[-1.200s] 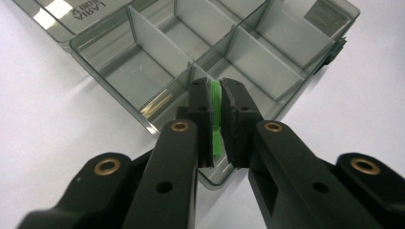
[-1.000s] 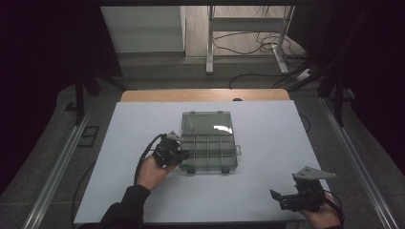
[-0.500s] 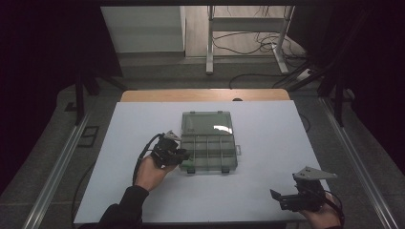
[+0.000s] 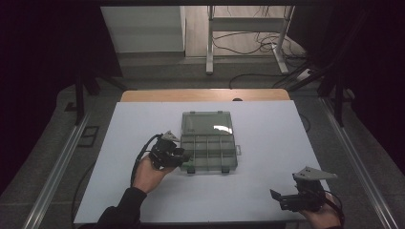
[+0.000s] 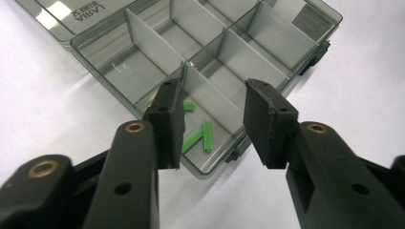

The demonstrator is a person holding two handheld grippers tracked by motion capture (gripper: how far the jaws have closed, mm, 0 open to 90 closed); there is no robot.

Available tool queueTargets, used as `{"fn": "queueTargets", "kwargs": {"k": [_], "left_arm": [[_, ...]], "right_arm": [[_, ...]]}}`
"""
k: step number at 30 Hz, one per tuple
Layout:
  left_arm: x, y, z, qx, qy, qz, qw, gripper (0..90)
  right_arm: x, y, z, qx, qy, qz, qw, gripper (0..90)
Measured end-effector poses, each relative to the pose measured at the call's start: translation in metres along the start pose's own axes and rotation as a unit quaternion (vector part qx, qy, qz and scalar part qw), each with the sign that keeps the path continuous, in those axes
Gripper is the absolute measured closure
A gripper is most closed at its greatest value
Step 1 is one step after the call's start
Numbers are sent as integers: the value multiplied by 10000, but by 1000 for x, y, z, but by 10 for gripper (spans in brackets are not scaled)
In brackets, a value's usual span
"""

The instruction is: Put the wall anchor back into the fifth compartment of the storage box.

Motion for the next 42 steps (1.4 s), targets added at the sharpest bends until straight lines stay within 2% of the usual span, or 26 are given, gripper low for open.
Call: {"fn": "queueTargets", "kwargs": {"k": [5,12,16,23,29,35,42], "left_arm": [[-1,-1,4,-5,73,51,10000,537],[1,1,11,6,118,-41,9999,444],[-1,2,16,25,215,-24,9998,396],[1,4,21,47,238,-62,9997,364],[4,4,27,17,294,-72,9995,271],[6,4,38,-24,442,36,9990,160],[13,7,52,-7,558,90,9984,109]], "right_arm": [[0,0,0,-3,-5,0,10000,0],[0,0,0,-4,-2,5,10000,0],[0,0,0,-5,6,-3,10000,0],[0,0,0,-4,16,-6,10000,0],[0,0,1,-5,8,0,10000,0],[-1,0,1,-5,17,5,10000,0],[-1,0,1,-4,28,5,10000,0]]}}
Point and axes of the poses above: each handheld gripper's, and its own axes: z roughly backward along the jaws, x roughly out of its underside, y roughly to its right, the point moved 10 cm from there along -z, roughly forward along the jaws, and after that the axes turned 10 degrees about y, right-handed, at the moved point
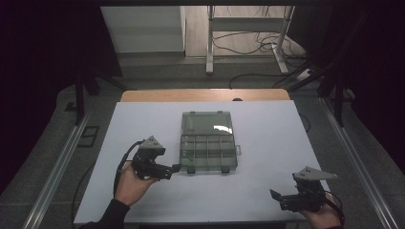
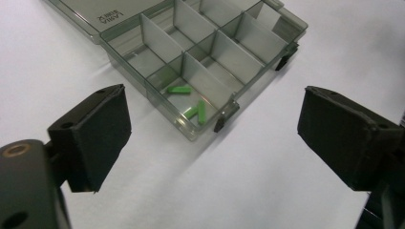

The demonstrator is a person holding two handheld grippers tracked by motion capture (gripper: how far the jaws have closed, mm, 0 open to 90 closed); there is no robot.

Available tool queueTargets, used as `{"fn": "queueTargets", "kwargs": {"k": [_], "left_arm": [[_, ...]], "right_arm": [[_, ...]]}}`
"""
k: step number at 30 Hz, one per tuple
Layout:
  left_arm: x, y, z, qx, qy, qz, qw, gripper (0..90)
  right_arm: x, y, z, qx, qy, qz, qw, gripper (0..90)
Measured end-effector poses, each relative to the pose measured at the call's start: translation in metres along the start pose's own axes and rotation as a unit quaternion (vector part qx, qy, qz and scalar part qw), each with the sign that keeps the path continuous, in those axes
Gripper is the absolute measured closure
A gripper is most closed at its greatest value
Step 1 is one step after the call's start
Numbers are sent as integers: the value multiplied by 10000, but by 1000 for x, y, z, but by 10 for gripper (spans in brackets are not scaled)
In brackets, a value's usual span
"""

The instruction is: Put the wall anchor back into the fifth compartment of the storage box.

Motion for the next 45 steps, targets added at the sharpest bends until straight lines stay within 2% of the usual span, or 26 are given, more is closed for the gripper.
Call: {"fn": "queueTargets", "kwargs": {"k": [7,11,19,24,28,35,45], "left_arm": [[7,3,12,-4,73,-39,10000,81],[10,7,20,42,196,-10,9998,66],[21,5,34,-143,210,-82,9996,47],[25,5,41,-178,274,-146,9994,32],[29,3,47,-325,296,-202,9988,20],[36,-2,58,-577,327,-198,9976,14],[51,-6,70,-742,298,-96,9968,9]], "right_arm": [[0,0,0,2,20,-6,10000,0],[-1,0,1,-1,32,-6,10000,0],[-1,0,1,-10,34,-7,10000,0],[-1,0,1,-8,31,-4,10000,0],[-1,0,1,-11,37,-5,10000,0],[-1,-1,1,-28,30,2,10000,0],[0,-1,0,-24,19,1,10000,0]]}}
Point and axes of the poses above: each handheld gripper's, and its own axes: z roughly backward along the jaws, x roughly out of its underside, y roughly to its right, the point moved 10 cm from there along -z, roughly forward along the jaws, and after that the axes turned 10 degrees about y, right-handed, at the moved point
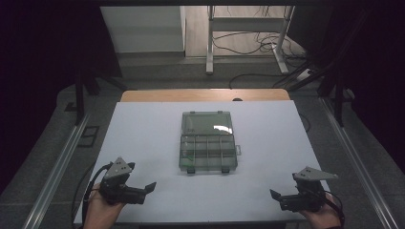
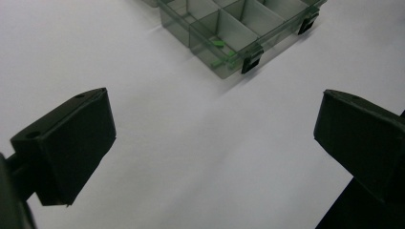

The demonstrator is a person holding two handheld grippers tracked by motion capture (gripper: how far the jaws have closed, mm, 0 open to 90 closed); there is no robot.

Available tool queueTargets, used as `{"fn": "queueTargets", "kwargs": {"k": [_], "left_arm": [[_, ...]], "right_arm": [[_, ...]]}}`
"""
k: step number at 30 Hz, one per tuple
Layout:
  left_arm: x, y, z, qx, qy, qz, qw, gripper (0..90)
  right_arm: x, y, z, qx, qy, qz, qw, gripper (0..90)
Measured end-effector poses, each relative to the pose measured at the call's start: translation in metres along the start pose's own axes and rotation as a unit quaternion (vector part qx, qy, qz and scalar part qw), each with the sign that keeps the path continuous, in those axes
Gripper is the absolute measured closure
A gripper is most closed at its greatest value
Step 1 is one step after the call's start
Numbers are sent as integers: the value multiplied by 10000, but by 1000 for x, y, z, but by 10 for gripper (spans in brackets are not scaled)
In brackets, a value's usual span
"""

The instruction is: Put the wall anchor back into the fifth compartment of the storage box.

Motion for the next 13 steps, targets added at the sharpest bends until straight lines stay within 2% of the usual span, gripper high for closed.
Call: {"fn": "queueTargets", "kwargs": {"k": [7,13], "left_arm": [[11,0,2,-8,-165,46,9999,3],[12,-1,0,-21,-186,27,9998,1]], "right_arm": [[1,-2,-1,-59,-50,30,10000,1],[1,-2,-1,-52,-67,33,10000,0]]}}
Point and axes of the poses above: each handheld gripper's, and its own axes: z roughly backward along the jaws, x roughly out of its underside, y roughly to its right, the point moved 10 cm from there along -z, roughly forward along the jaws, and after that the axes turned 10 degrees about y, right-handed, at the moved point
